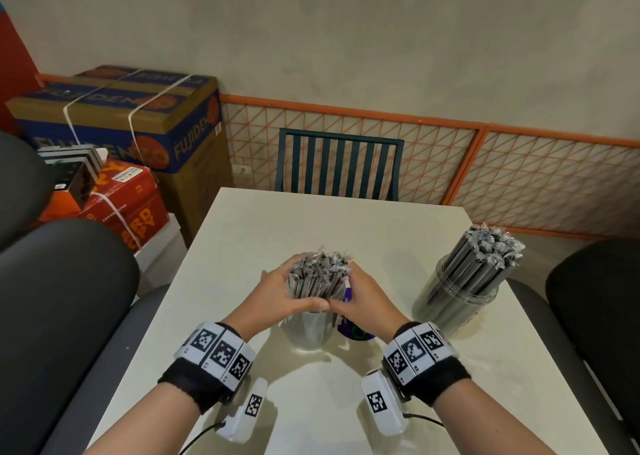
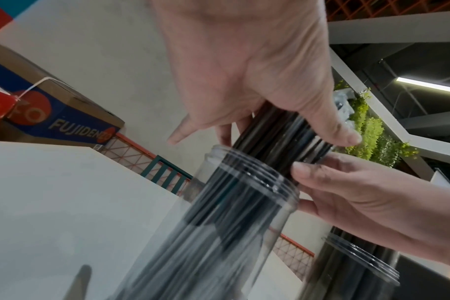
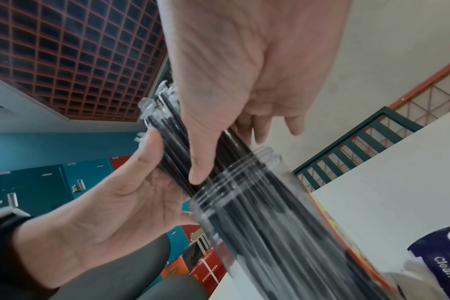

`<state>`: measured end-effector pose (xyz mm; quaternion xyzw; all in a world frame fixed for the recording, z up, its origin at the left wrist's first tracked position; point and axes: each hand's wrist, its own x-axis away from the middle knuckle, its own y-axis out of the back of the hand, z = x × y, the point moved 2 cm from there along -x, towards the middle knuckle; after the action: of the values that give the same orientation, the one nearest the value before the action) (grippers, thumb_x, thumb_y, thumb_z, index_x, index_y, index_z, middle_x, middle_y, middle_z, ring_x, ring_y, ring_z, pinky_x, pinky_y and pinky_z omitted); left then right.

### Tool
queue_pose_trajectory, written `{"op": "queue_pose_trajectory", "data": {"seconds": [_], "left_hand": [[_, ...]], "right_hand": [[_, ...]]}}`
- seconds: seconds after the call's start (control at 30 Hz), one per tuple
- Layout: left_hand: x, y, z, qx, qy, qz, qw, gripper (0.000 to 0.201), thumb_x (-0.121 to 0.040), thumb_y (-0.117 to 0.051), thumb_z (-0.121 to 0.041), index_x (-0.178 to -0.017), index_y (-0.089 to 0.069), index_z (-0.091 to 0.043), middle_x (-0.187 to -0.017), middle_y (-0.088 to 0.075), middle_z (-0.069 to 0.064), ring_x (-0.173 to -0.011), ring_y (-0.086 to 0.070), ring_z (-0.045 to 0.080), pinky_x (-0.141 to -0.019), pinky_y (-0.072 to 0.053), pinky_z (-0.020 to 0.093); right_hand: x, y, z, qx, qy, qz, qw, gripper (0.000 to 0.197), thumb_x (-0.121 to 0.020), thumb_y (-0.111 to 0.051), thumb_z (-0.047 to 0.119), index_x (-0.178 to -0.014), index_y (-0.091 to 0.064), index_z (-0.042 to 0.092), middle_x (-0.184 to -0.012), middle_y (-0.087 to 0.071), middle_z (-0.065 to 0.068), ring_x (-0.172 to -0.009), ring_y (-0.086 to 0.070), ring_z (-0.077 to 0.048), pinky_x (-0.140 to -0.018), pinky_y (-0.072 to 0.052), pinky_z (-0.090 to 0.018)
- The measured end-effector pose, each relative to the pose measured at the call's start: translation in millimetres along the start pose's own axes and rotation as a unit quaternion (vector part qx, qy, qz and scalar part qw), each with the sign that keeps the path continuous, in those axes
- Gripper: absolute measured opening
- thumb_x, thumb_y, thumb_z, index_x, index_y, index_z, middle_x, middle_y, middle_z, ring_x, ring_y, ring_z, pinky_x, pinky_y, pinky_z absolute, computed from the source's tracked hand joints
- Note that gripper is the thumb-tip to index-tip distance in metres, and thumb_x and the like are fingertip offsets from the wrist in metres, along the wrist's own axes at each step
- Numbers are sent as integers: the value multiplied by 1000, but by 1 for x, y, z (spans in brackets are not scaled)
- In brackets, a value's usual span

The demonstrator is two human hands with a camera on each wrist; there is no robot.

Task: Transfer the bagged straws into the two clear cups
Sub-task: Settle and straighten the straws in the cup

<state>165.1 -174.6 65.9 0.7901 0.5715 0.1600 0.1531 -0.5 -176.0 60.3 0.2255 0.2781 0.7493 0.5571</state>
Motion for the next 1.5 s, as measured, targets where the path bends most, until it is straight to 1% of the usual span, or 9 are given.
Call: {"op": "queue_pose_trajectory", "data": {"seconds": [0.13,0.33,0.6,0.77,0.87,1.0,1.13,1.37,1.5], "left_hand": [[-4,-8,12,9,0,-33,999,74,-45,-71,-76,-113,-45,-60,-124,-61,-12,-122,-52,10,-111,-32,48],[-1,2,2,41,-21,-14,999,83,-61,-83,-35,-131,-39,-42,-129,-51,-15,-122,-47,4,-110,-36,34],[3,12,3,36,-45,-34,998,85,-60,-82,-37,-127,-32,-56,-140,-43,-9,-129,-41,12,-110,-35,35],[1,-4,10,-13,-8,-74,997,83,-53,-72,-68,-126,-36,-50,-131,-52,-10,-127,-44,12,-114,-25,49],[-6,-5,-5,-28,-33,-95,995,58,-67,-60,-63,-118,-50,-37,-110,-60,-17,-116,-53,12,-112,-27,51],[-10,14,-24,-28,-37,43,998,40,-85,-64,-19,-123,-51,-19,-105,-58,-12,-99,-54,4,-86,-44,7],[-16,24,-10,-77,-16,90,993,51,-78,-73,-21,-124,-51,-21,-121,-57,-2,-112,-52,12,-102,-42,31],[8,-5,4,67,13,-37,997,87,-87,-61,-31,-148,1,-34,-140,-25,-18,-136,-27,7,-114,-23,32],[18,-26,10,118,-2,-153,981,89,-89,-57,-26,-147,9,-30,-157,-15,-4,-143,-18,10,-112,-19,24]], "right_hand": [[0,-3,-5,7,-3,11,1000,88,-80,-69,40,-148,-18,17,-158,-21,0,-144,-24,-16,-117,-27,-39],[3,12,-2,5,7,-9,1000,92,-72,-77,38,-145,-25,24,-154,-26,6,-141,-25,-9,-108,-23,-19],[-2,14,2,-26,8,22,999,107,-66,-83,33,-148,-15,27,-153,-28,8,-137,-28,-7,-104,-22,-17],[-6,3,8,-48,15,9,999,75,-77,-75,23,-141,-34,22,-131,-56,3,-117,-52,-9,-102,-42,-24],[-8,5,17,-72,33,-70,994,52,-79,-73,21,-126,-51,15,-110,-62,7,-104,-59,-9,-81,-44,-5],[-8,17,17,-102,31,-23,994,69,-70,-81,20,-127,-42,21,-113,-61,9,-102,-58,-3,-88,-45,-11],[-4,16,8,5,30,78,996,87,-71,-81,23,-139,-28,23,-132,-55,3,-120,-51,-12,-103,-41,-29],[-5,13,8,-55,10,79,995,71,-75,-77,19,-135,-38,20,-121,-55,10,-112,-49,-4,-92,-38,-13],[-6,9,7,-107,8,70,992,68,-77,-75,13,-134,-38,20,-113,-57,10,-109,-55,-7,-91,-43,-13]]}}
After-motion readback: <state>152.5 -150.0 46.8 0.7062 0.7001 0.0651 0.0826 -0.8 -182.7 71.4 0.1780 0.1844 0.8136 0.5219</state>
